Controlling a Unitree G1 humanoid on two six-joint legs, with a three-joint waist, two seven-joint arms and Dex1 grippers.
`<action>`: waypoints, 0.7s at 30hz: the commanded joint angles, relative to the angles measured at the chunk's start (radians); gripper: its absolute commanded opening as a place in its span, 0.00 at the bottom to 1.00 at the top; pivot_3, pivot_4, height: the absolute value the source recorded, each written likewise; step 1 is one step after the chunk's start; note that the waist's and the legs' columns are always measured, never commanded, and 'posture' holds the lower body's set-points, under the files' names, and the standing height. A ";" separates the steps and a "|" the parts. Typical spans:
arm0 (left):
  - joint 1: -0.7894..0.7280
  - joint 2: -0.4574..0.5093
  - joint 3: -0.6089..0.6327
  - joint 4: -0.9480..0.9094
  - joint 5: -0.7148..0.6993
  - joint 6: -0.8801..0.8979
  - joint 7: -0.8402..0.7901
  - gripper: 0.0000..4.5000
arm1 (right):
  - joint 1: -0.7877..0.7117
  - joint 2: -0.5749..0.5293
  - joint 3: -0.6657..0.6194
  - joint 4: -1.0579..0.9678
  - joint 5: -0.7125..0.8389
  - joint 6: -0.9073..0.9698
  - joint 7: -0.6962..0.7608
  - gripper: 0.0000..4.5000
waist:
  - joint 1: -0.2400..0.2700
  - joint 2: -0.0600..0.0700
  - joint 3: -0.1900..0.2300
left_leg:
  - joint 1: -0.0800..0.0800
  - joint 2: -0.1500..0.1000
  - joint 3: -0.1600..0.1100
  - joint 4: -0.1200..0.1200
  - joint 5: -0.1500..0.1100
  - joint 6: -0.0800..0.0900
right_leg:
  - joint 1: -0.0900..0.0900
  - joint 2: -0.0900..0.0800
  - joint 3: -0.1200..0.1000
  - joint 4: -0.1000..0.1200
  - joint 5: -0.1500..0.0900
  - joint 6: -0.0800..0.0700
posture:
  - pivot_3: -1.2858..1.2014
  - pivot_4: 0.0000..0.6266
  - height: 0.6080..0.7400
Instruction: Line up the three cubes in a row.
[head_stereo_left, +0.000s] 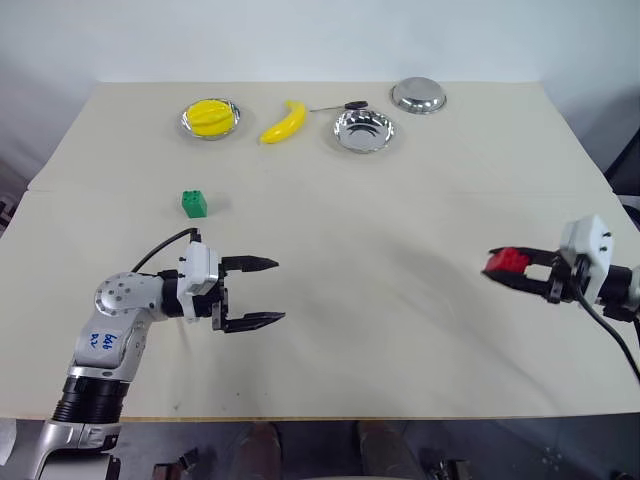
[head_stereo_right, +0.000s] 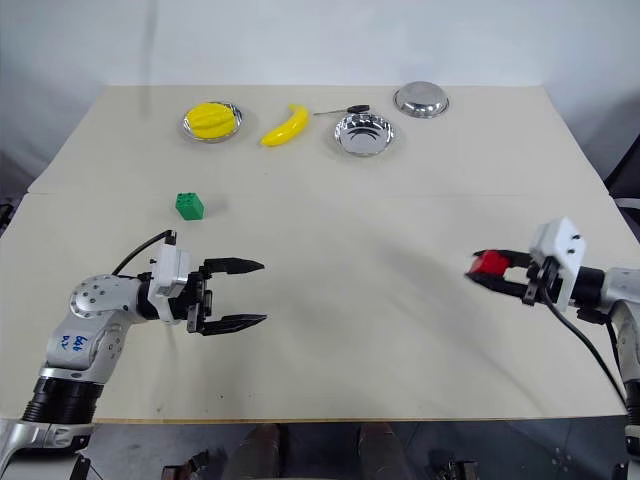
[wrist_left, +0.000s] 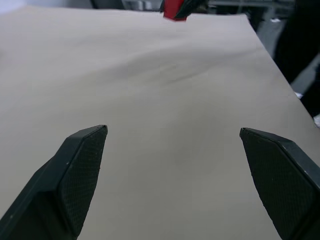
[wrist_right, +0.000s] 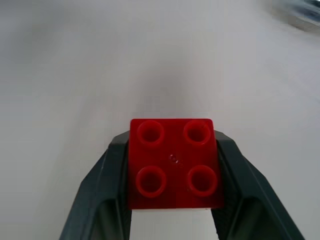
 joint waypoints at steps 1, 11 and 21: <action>0.003 0.020 0.007 -0.001 -0.004 -0.021 -0.037 1.00 | -0.005 -0.005 0.096 -0.019 0.058 -0.116 0.153 0.34 | -0.001 0.000 0.000 | 0.000 0.000 0.000 0.000 0.000 0.000 | 0.000 0.000 0.000 0.000 0.000 0.000 | 0.52 0.24 1.00; 0.046 0.026 0.024 -0.056 -0.020 0.020 -0.007 1.00 | -0.233 0.076 0.383 0.209 -0.004 -0.248 0.165 0.34 | -0.010 -0.001 0.000 | 0.000 0.000 -0.001 0.001 0.000 0.000 | -0.001 -0.001 0.000 0.002 0.000 0.000 | 0.52 0.24 1.00; 0.069 0.048 0.045 -0.100 -0.034 0.051 0.008 1.00 | -0.333 0.196 0.413 0.388 -0.097 -0.318 0.165 0.34 | -0.003 -0.001 0.000 | -0.001 0.000 -0.001 0.001 0.000 -0.001 | -0.003 -0.002 -0.001 0.002 0.000 0.000 | 0.52 0.24 1.00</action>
